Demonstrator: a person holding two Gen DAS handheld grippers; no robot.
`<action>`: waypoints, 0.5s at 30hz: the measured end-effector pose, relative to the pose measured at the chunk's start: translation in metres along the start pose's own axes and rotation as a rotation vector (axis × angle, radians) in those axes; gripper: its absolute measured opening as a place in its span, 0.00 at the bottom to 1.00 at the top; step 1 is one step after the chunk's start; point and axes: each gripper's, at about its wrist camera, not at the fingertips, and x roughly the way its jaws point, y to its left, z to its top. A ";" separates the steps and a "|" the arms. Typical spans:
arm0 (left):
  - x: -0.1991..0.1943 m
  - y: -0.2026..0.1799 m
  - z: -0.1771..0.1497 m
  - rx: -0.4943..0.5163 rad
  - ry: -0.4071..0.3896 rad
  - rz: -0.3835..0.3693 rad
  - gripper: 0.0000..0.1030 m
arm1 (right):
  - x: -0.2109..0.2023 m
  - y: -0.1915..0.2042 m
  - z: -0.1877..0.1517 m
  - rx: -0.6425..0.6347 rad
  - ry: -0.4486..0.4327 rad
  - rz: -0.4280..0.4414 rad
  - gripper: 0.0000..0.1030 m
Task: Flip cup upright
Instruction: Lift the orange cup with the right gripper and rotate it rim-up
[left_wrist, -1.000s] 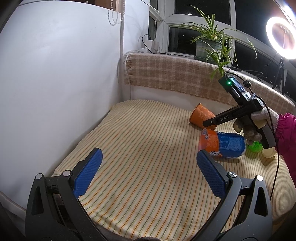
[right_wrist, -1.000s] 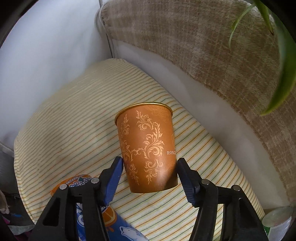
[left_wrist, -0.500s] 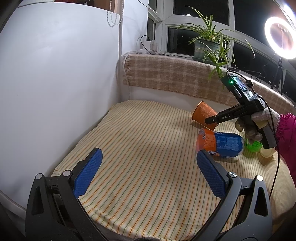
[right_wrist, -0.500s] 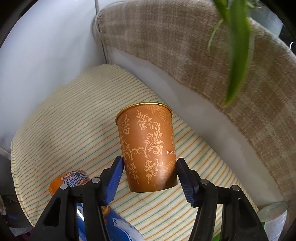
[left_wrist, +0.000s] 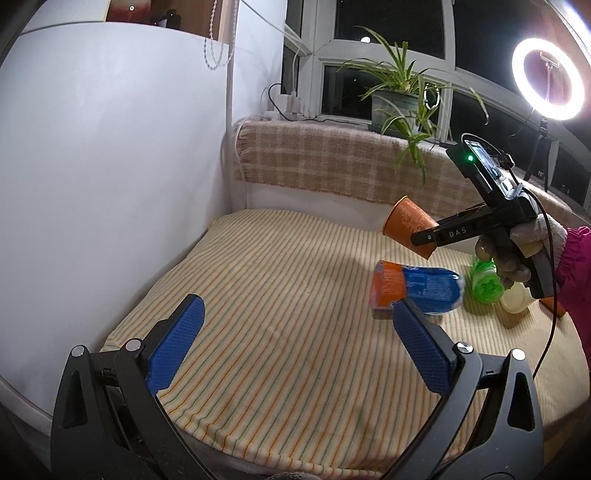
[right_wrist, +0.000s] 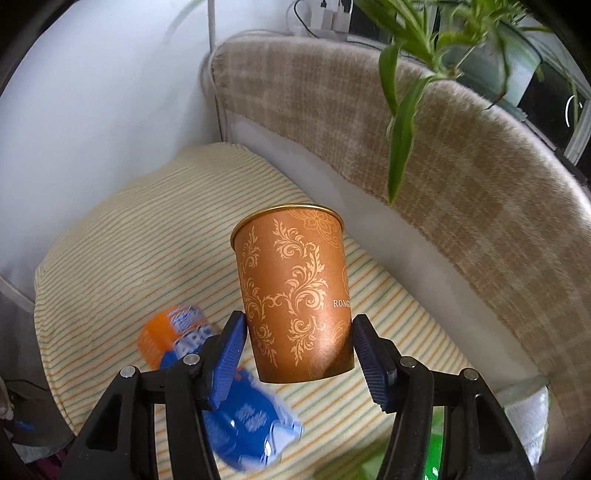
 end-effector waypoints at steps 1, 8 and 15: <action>-0.003 -0.001 0.000 0.000 -0.004 -0.005 1.00 | -0.005 0.002 -0.004 -0.006 -0.003 -0.011 0.59; -0.019 -0.008 -0.002 0.005 -0.025 -0.046 1.00 | -0.050 0.006 -0.032 0.027 -0.052 -0.044 0.59; -0.029 -0.022 -0.006 0.025 -0.030 -0.102 1.00 | -0.094 0.007 -0.068 0.149 -0.113 -0.049 0.59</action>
